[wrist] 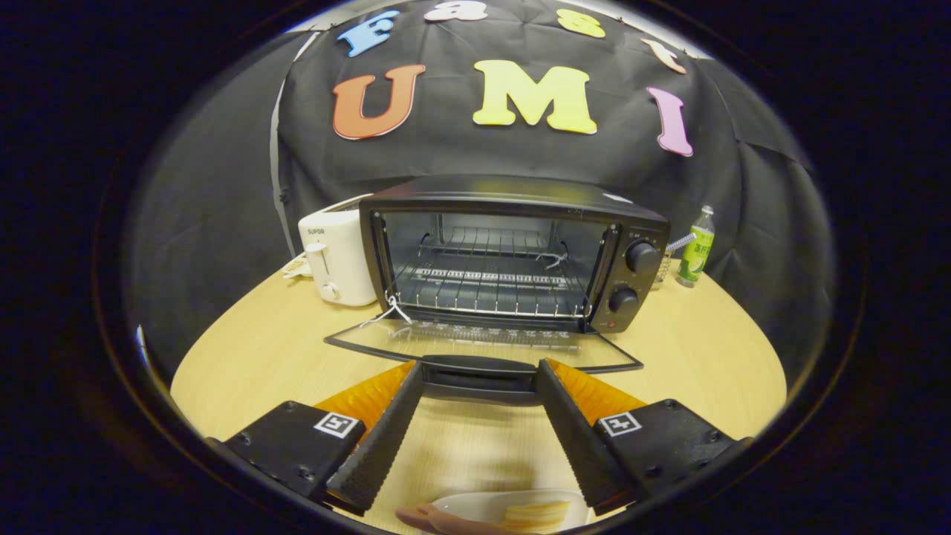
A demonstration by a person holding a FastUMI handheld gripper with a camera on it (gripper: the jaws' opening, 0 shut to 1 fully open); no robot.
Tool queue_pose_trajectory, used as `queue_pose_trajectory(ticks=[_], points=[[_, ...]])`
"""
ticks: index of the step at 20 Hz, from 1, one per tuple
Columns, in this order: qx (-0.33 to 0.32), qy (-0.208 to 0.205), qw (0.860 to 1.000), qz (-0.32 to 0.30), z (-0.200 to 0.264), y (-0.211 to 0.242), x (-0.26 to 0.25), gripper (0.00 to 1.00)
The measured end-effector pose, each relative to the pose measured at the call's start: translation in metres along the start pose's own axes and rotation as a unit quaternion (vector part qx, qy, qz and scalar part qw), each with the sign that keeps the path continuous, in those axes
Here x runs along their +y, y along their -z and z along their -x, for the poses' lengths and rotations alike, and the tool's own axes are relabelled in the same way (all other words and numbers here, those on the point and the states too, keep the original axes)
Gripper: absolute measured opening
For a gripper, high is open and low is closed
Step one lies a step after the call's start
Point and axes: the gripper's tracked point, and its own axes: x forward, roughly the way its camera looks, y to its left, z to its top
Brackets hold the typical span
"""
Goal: Open the toaster oven, put the food inside, and close the toaster oven door.
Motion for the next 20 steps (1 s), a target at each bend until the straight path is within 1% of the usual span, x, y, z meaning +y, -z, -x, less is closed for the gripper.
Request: queue_pose_trajectory(ticks=[5,7,8,12,15,20], points=[[0.062,-0.006,0.997,-0.035,-0.009,0.033,-0.002,1.0],[0.07,0.017,0.997,-0.024,-0.01,0.037,-0.013,1.0],[0.067,0.021,0.997,-0.026,-0.006,0.035,-0.015,1.0],[0.05,0.015,0.998,-0.019,0.016,0.026,-0.014,1.0],[0.051,0.005,0.998,-0.024,0.037,0.031,-0.011,1.0],[0.061,0.025,0.998,-0.02,0.07,0.048,-0.027,1.0]])
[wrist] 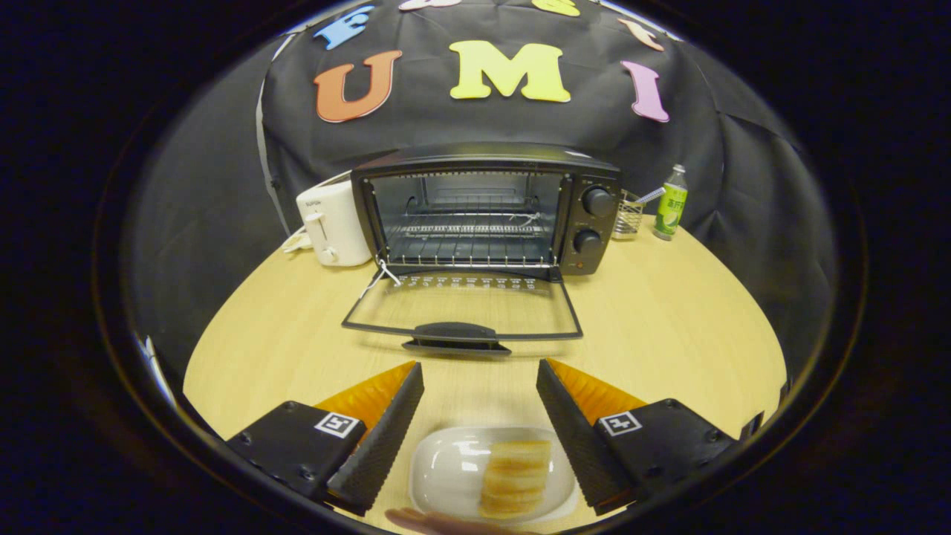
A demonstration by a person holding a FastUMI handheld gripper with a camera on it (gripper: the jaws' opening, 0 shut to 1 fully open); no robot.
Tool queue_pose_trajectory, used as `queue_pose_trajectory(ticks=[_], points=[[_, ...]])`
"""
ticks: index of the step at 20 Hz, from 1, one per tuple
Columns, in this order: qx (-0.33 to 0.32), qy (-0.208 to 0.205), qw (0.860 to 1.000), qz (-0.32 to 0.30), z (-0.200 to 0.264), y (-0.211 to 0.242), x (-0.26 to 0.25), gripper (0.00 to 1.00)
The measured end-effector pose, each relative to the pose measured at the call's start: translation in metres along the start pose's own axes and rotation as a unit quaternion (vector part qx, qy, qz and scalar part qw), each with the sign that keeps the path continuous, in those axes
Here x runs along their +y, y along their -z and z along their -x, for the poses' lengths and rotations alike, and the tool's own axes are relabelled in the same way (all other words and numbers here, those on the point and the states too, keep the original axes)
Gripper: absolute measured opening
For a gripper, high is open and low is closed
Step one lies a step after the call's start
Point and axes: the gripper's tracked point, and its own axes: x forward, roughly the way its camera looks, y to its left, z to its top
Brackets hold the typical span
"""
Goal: Open the toaster oven, put the food inside, and close the toaster oven door.
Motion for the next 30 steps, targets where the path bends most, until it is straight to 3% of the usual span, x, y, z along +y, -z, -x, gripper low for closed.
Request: queue_pose_trajectory(ticks=[6,9,12,16,23,30], points=[[0.022,0.002,1.0,0.008,0.037,0.04,-0.012,1.0],[-0.028,0.003,1.0,-0.003,0.055,0.058,-0.016,1.0],[-0.063,0.008,0.998,0.024,0.052,0.081,-0.015,1.0],[-0.064,-0.006,0.998,0.027,0.044,0.097,-0.003,1.0],[-0.097,-0.008,0.995,-0.011,0.036,0.109,-0.005,1.0],[-0.12,0.029,0.992,0.021,0.039,0.101,-0.013,0.97]])
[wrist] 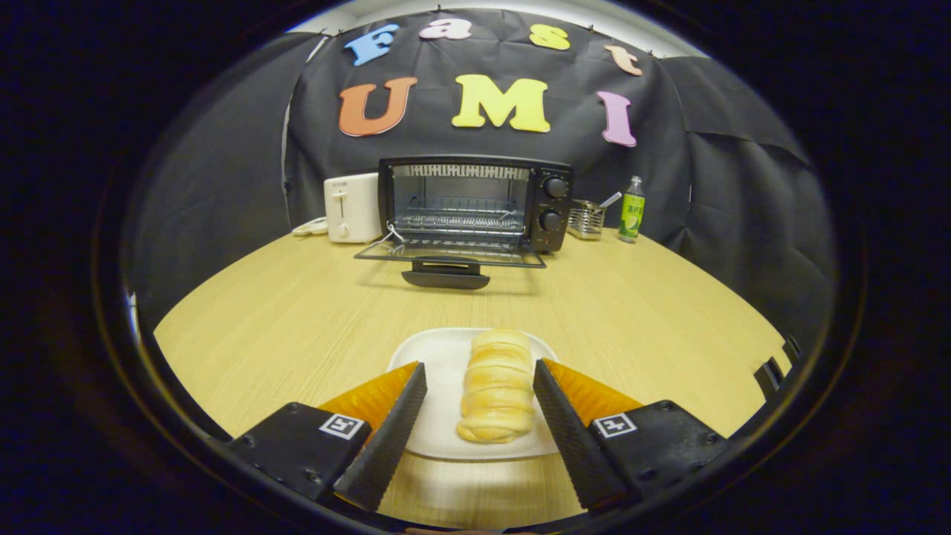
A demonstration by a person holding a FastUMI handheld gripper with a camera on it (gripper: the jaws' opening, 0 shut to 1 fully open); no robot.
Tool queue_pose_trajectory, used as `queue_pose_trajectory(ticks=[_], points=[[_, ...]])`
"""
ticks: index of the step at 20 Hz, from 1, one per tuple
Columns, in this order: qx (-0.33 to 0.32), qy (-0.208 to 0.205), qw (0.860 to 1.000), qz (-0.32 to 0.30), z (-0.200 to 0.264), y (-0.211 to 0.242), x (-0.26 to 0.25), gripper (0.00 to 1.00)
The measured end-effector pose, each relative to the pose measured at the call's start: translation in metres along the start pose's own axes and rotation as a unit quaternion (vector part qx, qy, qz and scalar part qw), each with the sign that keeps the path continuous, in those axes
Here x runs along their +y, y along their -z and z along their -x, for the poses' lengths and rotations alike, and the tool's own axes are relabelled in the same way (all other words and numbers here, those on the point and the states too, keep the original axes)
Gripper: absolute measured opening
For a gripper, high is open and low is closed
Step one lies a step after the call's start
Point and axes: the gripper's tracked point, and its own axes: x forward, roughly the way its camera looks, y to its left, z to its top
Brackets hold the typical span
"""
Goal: Open the toaster oven, put the food inside, and close the toaster oven door.
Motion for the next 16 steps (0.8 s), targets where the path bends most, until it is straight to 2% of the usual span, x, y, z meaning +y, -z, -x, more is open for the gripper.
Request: queue_pose_trajectory(ticks=[7,11,16], points=[[0.049,0.007,0.999,-0.008,-0.014,0.024,-0.011,0.93],[0.049,-0.012,0.998,-0.022,-0.014,0.024,-0.008,0.75],[0.017,-0.028,0.999,-0.021,-0.005,0.004,-0.004,0.7]])
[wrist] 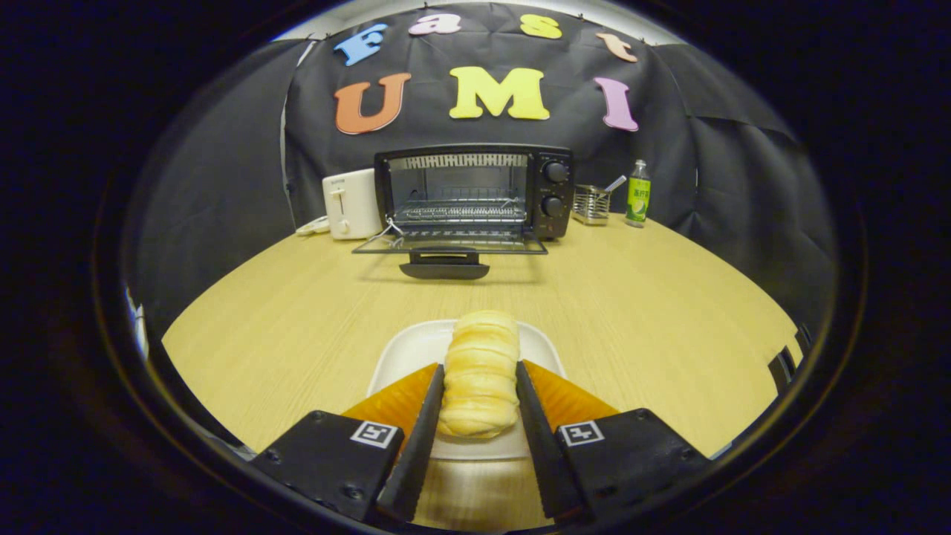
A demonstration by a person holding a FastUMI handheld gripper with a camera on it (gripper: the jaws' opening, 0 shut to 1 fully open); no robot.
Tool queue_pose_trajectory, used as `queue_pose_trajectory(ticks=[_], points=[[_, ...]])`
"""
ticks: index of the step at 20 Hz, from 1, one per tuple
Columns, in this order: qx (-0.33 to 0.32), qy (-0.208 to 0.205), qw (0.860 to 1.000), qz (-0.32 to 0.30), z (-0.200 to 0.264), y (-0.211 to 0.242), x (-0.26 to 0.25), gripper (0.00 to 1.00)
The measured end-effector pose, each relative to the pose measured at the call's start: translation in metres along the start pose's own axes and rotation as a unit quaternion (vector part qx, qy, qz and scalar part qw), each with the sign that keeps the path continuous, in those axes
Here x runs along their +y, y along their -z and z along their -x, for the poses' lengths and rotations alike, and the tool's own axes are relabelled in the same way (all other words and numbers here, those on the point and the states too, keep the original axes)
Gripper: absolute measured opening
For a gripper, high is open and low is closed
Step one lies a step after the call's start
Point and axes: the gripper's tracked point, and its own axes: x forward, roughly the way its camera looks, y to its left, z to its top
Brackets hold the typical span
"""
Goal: Open the toaster oven, put the food inside, and close the toaster oven door.
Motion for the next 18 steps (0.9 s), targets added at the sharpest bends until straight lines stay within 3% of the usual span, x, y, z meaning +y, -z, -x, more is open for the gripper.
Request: queue_pose_trajectory(ticks=[9,18], points=[[-0.098,-0.033,0.995,-0.007,0.03,-0.065,0.01,0.64],[-0.177,-0.118,0.974,-0.075,0.039,-0.147,0.039,0.62]])
